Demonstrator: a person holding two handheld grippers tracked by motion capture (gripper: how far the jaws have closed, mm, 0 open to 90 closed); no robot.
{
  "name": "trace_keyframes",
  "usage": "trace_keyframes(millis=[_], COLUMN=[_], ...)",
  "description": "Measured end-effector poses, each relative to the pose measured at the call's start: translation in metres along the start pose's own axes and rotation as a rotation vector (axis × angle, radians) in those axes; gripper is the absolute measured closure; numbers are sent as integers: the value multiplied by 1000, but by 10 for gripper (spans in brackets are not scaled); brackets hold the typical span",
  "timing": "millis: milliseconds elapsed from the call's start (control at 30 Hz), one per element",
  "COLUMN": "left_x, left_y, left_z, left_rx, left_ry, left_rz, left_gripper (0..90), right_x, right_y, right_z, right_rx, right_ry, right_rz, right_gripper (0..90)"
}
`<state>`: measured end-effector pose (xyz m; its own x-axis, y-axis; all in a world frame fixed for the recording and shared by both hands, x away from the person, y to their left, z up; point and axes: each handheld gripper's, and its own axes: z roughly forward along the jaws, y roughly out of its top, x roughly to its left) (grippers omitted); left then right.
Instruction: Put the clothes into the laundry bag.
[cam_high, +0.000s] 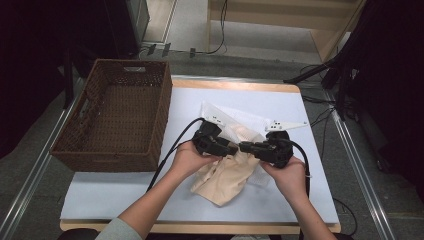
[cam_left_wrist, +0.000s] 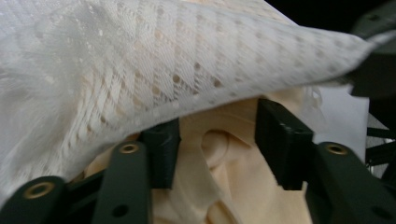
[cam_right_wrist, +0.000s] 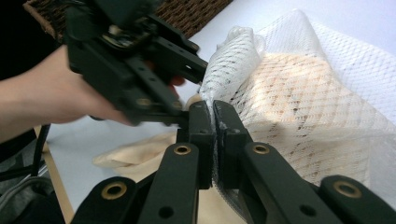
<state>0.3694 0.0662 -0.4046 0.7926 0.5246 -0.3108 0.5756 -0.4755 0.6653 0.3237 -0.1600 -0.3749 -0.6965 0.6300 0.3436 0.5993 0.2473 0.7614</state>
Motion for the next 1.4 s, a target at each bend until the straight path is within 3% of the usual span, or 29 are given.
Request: trace_keyframes(millis=[233,433,467,533,567,600,667,700,833,900,967,1067,1333,1400], left_x=[-7,-16,-16,-17,-18,-18,-17,-14,-9,-9,-10,-10,-9,-9], left_y=[-7,-16,-19,-22,-29,-33,-36,-45,-62,-66,-81,-92,-121,-130], left_z=[-22,-38,-40,-43,-49,-51,-53,-59,-64,-65,-66,-69,-77,-74], left_rx=[-35,-29,-23,-28,-44,-39,-38,-57,-51,-54,-45,-45,-64,-76], left_ry=[-40,-18,-26,-30,-22,7,18,53,86,96,118,114,102,82], left_rz=[10,68,74,77,112,104,99,91,70,61,69,54,-9,-52], left_gripper=[322,314,347,518,591,614,694,747,874,900,900,900,900,900], right_x=[-2,-2,-2,-2,-1,-1,-1,-1,1,2,3,2,0,-2], right_y=[0,0,0,0,0,0,-1,-1,-1,0,1,2,7,6], right_z=[0,0,0,0,0,0,0,0,0,1,1,2,3,3], right_rx=[3,3,3,5,6,7,7,8,10,11,14,12,8,9], right_ry=[1,0,1,3,4,2,2,0,2,4,1,6,15,18], right_rz=[4,4,4,4,4,2,-1,-3,-7,-11,-16,-19,-30,-31], right_gripper=[880,880,880,880,880,880,880,880,880,880,880,880,880,880])
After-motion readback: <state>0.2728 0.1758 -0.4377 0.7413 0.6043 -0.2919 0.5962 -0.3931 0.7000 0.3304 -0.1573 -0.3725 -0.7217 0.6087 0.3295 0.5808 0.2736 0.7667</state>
